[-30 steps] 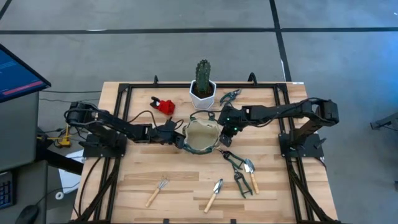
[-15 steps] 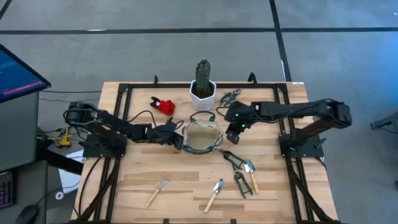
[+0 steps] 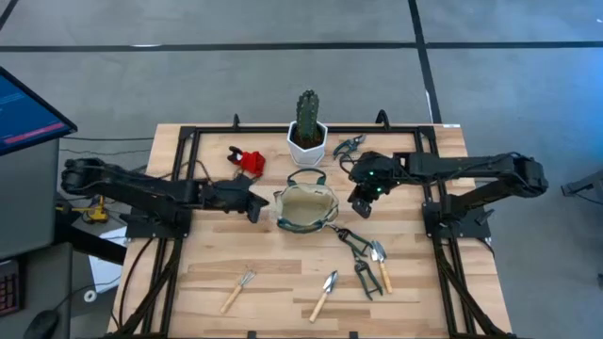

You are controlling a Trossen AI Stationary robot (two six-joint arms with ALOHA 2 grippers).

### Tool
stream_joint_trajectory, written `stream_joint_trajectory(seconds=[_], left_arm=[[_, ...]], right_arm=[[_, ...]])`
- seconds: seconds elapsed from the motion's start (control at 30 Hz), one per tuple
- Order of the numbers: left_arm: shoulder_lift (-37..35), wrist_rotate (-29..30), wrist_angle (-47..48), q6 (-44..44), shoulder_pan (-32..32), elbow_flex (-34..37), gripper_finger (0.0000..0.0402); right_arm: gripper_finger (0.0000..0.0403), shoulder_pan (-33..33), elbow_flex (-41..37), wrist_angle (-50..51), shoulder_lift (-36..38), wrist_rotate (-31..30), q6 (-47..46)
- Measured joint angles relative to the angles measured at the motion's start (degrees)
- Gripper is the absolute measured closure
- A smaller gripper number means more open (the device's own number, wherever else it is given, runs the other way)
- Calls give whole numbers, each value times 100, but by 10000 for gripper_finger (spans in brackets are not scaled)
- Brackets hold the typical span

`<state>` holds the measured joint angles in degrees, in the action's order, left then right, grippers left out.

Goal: Pick & Place Garden tools in Gardening bag
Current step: Prepare the gardening bag

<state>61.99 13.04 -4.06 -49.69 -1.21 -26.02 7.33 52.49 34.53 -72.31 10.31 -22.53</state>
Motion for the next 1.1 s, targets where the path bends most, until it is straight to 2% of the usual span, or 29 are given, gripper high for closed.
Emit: stream_joint_trajectory(seconds=[0.23, 0.33, 0.47, 0.73, 1.1], left_arm=[[-725, 199, -4, 39, 0, 0, 400], [-854, 200, -135, 39, -34, 0, 400], [-875, 197, -496, 39, -105, -2, 400], [-492, 193, -637, -7, -203, -62, 400], [450, -75, -709, 285, -229, -860, 400]], right_arm=[[403, -383, 0, -575, -7, -149, -175], [403, -436, 0, -966, -7, -418, -248], [403, -374, 0, -1223, -7, -424, -262], [403, -292, 0, -1162, -9, -433, -303], [403, -292, 0, -1083, -11, -565, -299]])
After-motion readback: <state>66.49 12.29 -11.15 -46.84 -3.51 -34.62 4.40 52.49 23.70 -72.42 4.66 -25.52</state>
